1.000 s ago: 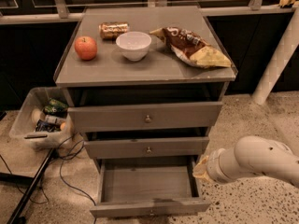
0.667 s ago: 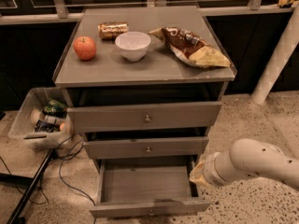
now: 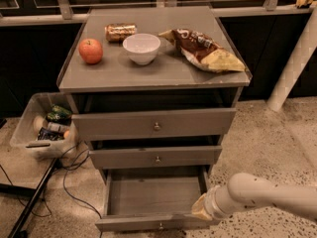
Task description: Close bottom drawer
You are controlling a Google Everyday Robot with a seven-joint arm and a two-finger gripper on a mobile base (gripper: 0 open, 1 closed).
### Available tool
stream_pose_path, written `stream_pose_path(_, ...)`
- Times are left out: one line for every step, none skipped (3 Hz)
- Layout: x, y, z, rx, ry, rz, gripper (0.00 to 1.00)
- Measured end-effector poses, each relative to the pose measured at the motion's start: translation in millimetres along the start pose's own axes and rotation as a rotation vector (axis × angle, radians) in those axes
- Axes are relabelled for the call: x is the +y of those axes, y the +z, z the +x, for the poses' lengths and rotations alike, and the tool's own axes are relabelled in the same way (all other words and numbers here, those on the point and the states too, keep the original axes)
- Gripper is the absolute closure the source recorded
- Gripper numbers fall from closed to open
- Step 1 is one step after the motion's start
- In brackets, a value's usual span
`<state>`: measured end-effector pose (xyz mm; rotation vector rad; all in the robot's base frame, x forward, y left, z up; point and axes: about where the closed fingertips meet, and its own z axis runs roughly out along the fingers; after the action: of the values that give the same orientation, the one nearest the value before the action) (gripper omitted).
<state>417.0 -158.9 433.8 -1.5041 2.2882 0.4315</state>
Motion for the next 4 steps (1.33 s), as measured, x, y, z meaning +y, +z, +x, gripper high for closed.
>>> stream_pose_path(11,42,17,-0.056,0.009,-0.021,1.00)
stream_pose_path(3,67,37,-0.137,-0.006,0.022,1.00)
stream_pose_path(-25,83,73,-0.207,0.018,0.076,1.00)
stream_pose_path(-25,83,73,-0.206,0.018,0.075,1.00)
